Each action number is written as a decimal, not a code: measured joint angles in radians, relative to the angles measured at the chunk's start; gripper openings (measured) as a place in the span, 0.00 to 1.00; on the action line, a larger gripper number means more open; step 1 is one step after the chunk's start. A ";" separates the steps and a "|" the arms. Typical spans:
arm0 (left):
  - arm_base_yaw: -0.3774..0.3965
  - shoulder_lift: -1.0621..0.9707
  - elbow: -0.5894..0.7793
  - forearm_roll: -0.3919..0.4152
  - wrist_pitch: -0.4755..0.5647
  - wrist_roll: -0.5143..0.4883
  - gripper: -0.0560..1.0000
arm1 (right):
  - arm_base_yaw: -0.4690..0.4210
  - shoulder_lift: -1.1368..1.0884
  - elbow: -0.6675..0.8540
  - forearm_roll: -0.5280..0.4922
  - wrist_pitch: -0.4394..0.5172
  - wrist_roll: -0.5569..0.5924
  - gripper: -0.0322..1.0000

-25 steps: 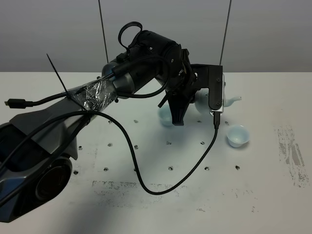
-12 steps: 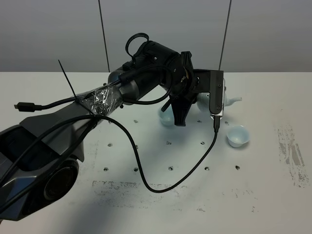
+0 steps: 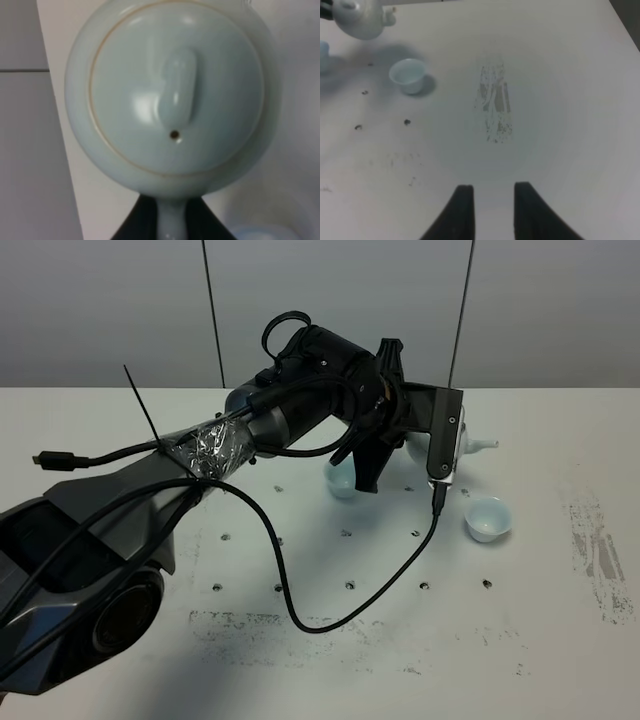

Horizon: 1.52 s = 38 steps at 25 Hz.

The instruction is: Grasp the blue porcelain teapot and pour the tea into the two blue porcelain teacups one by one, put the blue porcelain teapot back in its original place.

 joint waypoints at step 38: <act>-0.114 0.010 -0.001 0.357 -0.052 0.127 0.17 | 0.000 0.000 0.000 0.005 0.000 0.001 0.24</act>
